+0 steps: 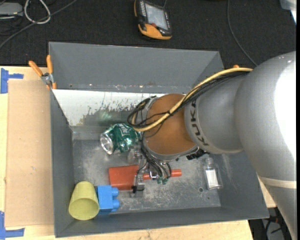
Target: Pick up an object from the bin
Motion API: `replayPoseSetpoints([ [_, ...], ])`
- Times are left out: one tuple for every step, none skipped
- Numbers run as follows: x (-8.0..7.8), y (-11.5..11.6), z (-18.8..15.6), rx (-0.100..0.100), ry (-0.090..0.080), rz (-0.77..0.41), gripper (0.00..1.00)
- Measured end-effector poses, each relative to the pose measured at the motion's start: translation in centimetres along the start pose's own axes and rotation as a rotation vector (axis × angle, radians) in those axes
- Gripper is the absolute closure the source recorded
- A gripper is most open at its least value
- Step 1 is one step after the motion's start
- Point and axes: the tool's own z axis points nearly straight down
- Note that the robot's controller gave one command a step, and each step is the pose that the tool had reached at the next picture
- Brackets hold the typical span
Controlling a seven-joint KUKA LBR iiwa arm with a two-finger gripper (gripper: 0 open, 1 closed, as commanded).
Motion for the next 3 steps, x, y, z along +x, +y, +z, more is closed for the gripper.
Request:
replayPoseSetpoints([
  [-0.01, -0.17, -0.01, -0.002, -0.003, -0.028, 0.0],
  [-0.07, -0.03, -0.1, -0.001, -0.001, -0.007, 1.0],
  [-0.07, -0.03, -0.1, -0.001, -0.001, -0.006, 1.0],
])
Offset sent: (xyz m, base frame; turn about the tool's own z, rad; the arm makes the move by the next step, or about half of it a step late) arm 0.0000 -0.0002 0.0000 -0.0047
